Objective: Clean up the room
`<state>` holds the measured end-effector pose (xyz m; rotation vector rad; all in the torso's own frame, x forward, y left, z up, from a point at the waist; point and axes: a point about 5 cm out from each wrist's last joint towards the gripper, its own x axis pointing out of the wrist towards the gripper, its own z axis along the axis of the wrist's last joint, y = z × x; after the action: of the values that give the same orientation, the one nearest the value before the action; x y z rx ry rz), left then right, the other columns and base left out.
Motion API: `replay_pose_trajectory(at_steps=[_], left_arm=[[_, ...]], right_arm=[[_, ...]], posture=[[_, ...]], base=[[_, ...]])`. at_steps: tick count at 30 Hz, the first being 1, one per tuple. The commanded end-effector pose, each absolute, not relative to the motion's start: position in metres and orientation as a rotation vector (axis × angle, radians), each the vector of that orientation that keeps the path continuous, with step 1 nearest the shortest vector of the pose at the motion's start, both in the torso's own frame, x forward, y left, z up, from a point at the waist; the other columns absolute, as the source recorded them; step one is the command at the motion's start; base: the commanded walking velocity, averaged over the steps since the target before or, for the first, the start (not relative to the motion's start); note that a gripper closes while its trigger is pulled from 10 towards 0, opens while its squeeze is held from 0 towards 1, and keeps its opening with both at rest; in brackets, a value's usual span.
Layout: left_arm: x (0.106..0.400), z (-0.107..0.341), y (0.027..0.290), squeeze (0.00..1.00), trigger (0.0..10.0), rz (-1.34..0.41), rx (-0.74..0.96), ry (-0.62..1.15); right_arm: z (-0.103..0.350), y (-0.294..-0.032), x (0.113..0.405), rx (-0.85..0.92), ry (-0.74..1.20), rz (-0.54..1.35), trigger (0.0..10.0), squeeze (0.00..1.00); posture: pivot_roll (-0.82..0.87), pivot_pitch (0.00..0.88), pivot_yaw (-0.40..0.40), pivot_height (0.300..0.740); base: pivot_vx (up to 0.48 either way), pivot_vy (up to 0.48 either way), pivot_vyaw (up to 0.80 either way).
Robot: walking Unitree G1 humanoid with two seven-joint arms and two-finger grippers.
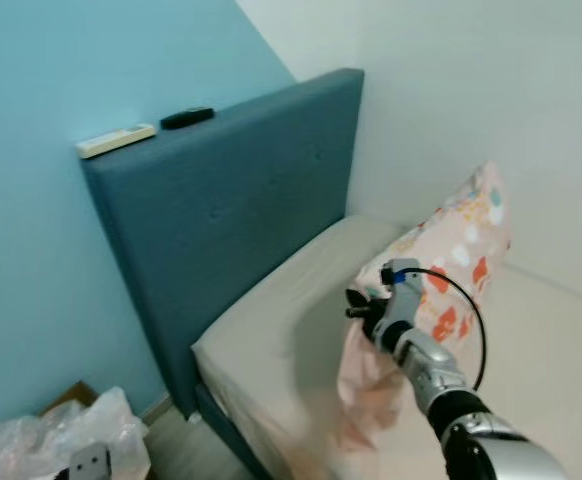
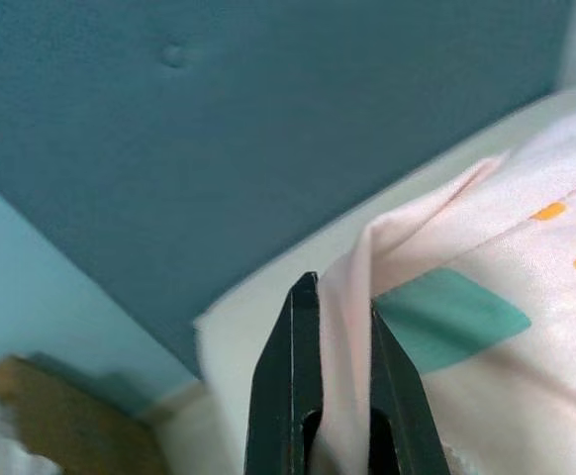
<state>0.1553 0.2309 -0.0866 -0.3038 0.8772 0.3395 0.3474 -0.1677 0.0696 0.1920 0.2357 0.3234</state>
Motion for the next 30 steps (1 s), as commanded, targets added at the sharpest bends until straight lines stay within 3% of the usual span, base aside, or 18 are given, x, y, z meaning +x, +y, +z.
replay_pose_trajectory(at_steps=[1, 17, 22, 30], left_arm=[[0.157, -0.086, 0.230, 0.00, 10.0, 0.328, -0.292, 0.875], [0.161, -0.085, 0.225, 0.00, 10.0, 0.286, -0.279, 0.865], [0.160, -0.086, 0.225, 0.00, 10.0, 0.265, -0.258, 0.874], [0.160, -0.086, 0.222, 0.00, 10.0, 0.236, -0.243, 0.878]], right_arm=[[0.065, -0.162, 0.345, 0.193, 0.251, 0.349, 10.0, 0.00], [0.064, -0.169, 0.344, 0.167, 0.247, 0.309, 10.0, 0.00], [0.061, -0.186, 0.343, 0.155, 0.274, 0.154, 10.0, 0.00], [0.058, -0.200, 0.341, 0.136, 0.297, 0.064, 10.0, 0.00]], posture=[[0.03, 0.000, -0.037, 0.736], [0.02, 0.000, -0.031, 0.736], [0.02, 0.000, -0.023, 0.736], [0.02, 0.000, -0.017, 0.736]], base=[[0.000, 0.000, 0.71], [0.000, 0.000, 0.72], [0.000, 0.000, 0.00], [0.000, 0.000, 0.00]])
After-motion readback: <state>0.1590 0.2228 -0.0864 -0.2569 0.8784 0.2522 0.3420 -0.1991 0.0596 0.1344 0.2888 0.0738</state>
